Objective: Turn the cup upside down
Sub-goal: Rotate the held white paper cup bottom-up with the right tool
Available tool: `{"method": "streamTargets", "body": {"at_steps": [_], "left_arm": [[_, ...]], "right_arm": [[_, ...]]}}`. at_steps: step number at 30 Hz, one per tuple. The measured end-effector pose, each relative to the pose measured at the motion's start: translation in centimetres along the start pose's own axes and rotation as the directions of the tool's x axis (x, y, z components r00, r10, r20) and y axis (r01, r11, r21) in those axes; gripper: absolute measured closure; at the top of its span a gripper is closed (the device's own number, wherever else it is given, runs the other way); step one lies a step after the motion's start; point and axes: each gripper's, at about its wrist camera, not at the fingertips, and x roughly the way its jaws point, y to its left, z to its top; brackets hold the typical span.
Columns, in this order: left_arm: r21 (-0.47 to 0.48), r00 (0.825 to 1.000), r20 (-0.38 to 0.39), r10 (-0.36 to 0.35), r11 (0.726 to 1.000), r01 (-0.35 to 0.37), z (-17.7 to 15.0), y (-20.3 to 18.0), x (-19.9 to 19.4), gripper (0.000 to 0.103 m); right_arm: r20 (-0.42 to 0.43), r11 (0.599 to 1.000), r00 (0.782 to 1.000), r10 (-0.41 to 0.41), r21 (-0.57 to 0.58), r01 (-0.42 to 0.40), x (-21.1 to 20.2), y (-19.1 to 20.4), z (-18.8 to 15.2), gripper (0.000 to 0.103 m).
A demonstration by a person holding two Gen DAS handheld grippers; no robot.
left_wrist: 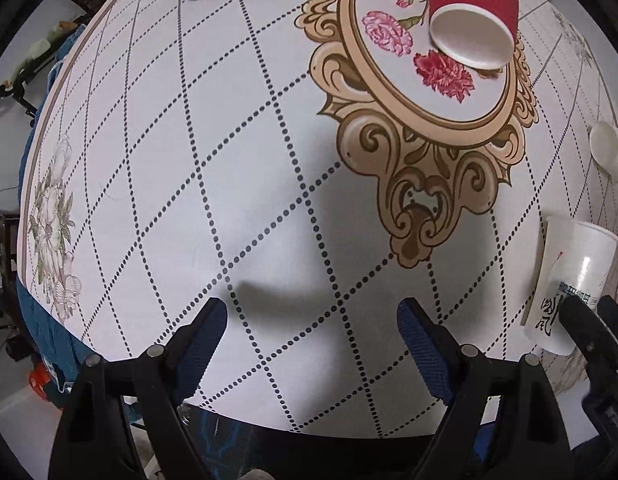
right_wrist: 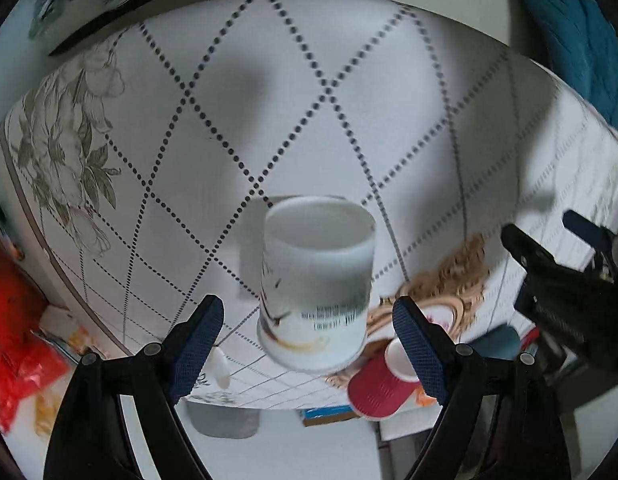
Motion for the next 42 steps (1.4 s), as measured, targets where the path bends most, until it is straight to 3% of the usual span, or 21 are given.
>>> {"method": "streamTargets", "body": {"at_steps": [12,17,22,31,34,36,37,38,42], "left_arm": [[-0.029,1.000,-0.025,-0.011,1.000,0.010,-1.5,2.6,2.4,0.016],[-0.024,1.000,-0.029,-0.009,1.000,0.008,-0.9,3.7,2.6,0.016],[-0.019,0.999,-0.034,-0.009,1.000,0.008,-0.8,4.2,2.7,0.016],[-0.003,0.999,-0.037,-0.001,1.000,0.001,2.3,3.8,2.3,0.016],[0.000,0.999,-0.035,0.006,1.000,-0.006,2.9,4.4,2.1,0.016],[0.003,0.999,-0.033,0.012,1.000,-0.012,3.3,4.8,2.0,0.016],[0.004,0.999,-0.032,0.014,1.000,-0.014,3.7,5.0,1.7,0.016],[0.006,0.999,-0.030,0.017,1.000,-0.017,3.9,5.3,1.6,0.016],[0.007,0.999,-0.028,0.025,1.000,-0.024,4.8,6.9,0.7,0.016]], "right_arm": [[0.046,0.998,0.999,0.009,-0.056,-0.006,2.4,-2.1,0.2,0.018],[0.039,0.998,0.999,0.027,-0.053,-0.025,3.6,-2.4,0.5,0.036],[0.050,0.999,0.998,0.046,0.009,-0.046,4.3,-3.8,0.5,0.040],[0.066,0.973,0.989,0.131,0.183,-0.142,4.6,-8.0,-0.1,0.040],[0.106,0.921,0.972,0.208,0.314,-0.232,4.8,-10.6,-1.0,0.040],[0.150,0.861,0.952,0.267,0.407,-0.305,5.2,-12.4,-1.9,0.040],[0.170,0.829,0.941,0.293,0.445,-0.338,5.5,-13.0,-2.3,0.040],[0.205,0.772,0.921,0.331,0.502,-0.389,5.7,-14.7,-3.3,0.040],[0.272,0.626,0.872,0.407,0.612,-0.484,7.1,-17.9,-5.7,0.040]]}}
